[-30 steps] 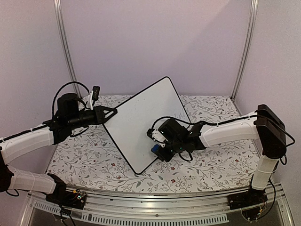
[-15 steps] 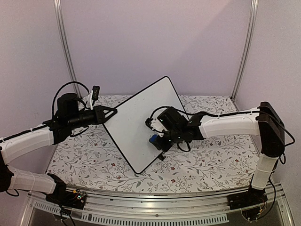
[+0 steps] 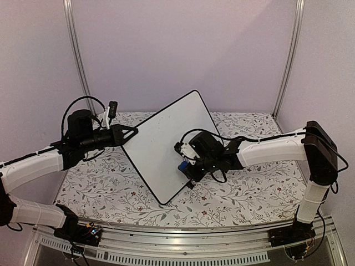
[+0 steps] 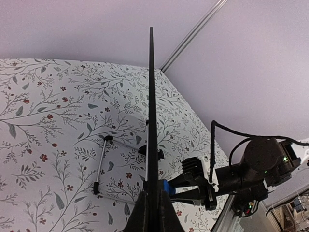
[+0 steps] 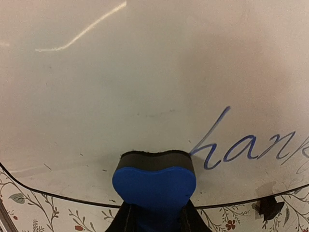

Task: Erase the whiteboard
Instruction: Erase the whiteboard on the whiteboard stand.

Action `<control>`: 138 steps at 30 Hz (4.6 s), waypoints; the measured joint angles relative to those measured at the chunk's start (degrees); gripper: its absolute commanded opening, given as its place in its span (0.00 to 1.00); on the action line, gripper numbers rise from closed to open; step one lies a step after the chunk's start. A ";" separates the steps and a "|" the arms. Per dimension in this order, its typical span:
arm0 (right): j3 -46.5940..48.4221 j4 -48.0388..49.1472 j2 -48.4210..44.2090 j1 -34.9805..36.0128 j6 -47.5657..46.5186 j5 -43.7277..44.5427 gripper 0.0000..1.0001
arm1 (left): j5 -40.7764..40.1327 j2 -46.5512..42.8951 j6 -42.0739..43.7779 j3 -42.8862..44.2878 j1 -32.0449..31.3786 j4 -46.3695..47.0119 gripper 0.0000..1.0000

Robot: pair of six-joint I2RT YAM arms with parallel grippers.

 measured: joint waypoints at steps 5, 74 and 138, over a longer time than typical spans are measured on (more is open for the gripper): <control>-5.88 0.52 -0.31 0.00 1.79 -0.07 0.00 | 0.07 0.00 -0.04 0.00 0.00 0.04 0.00; -4.48 -0.50 -0.46 -2.16 1.18 0.17 0.00 | -0.02 0.00 -0.28 0.00 0.00 0.02 0.00; -5.35 2.86 -0.24 -5.44 -0.57 0.09 0.00 | -0.98 0.00 -0.46 0.00 0.00 -0.42 0.00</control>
